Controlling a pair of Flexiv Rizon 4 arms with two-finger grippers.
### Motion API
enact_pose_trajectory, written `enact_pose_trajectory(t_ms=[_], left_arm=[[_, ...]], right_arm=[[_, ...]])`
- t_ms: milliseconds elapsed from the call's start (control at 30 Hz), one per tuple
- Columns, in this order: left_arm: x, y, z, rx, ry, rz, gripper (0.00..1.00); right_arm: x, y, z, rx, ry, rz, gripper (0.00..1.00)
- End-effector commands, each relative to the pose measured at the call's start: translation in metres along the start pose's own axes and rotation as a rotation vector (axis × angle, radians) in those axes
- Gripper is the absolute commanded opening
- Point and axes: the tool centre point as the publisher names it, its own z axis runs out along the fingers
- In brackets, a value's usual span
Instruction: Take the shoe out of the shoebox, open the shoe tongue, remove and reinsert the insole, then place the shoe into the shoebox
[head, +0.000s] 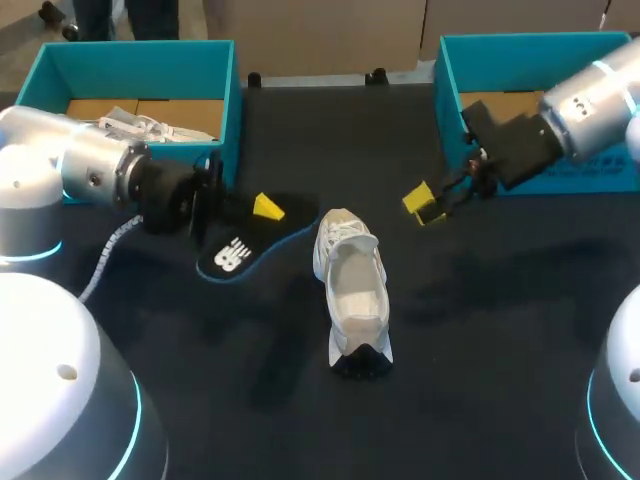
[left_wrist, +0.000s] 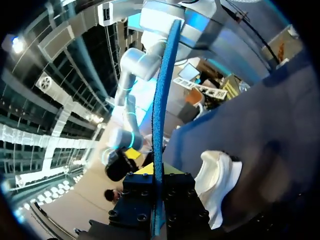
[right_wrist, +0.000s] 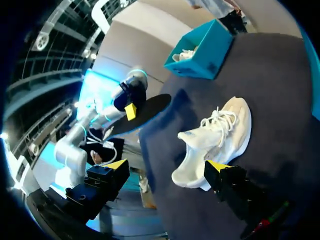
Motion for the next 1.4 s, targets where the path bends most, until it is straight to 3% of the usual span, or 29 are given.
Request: enact_pose_trajectory(t_ms=[33, 300, 400, 533, 633, 700, 1067, 1100, 1300, 1367, 1400], left_arm=[[-0.003, -0.013, -0.001, -0.080, 0.028, 0.028, 0.00], [-0.003, -0.013, -0.001, -0.080, 0.028, 0.028, 0.00], [-0.001, -0.028, 0.015, -0.075, -0.008, 0.022, 0.00], [0.004, -0.061, 0.032, -0.061, -0.060, -0.068, 0.00], [0.008, -0.080, 0.037, -0.026, -0.131, -0.166, 0.00], [0.005, -0.095, 0.037, -0.048, -0.105, -0.164, 0.00], [0.005, -0.095, 0.037, -0.048, -0.105, -0.164, 0.00], [0.007, -0.095, 0.043, -0.019, -0.099, -0.181, 0.00], [0.020, -0.097, 0.065, 0.085, -0.145, -0.357, 0.00], [0.026, -0.093, 0.071, 0.080, -0.183, -0.467, 0.00], [0.031, -0.089, 0.075, 0.039, -0.198, -0.509, 0.00]], right_arm=[[0.005, 0.003, -0.012, 0.261, -0.104, -0.114, 1.00], [0.005, 0.003, -0.012, 0.261, -0.104, -0.114, 1.00], [-0.001, -0.006, -0.016, 0.334, -0.209, -0.186, 1.00], [-0.008, -0.039, -0.014, 0.382, -0.319, -0.353, 1.00], [-0.014, -0.068, -0.013, 0.362, -0.230, -0.524, 1.00], [-0.016, -0.076, -0.012, 0.385, -0.230, -0.513, 1.00], [-0.016, -0.076, -0.012, 0.385, -0.230, -0.513, 1.00], [-0.016, -0.076, -0.012, 0.385, -0.230, -0.513, 1.00], [-0.022, -0.079, 0.020, 0.527, -0.411, -0.628, 1.00], [-0.025, -0.084, 0.033, 0.570, -0.463, -0.655, 1.00], [-0.029, -0.087, 0.040, 0.579, -0.449, -0.661, 1.00]])
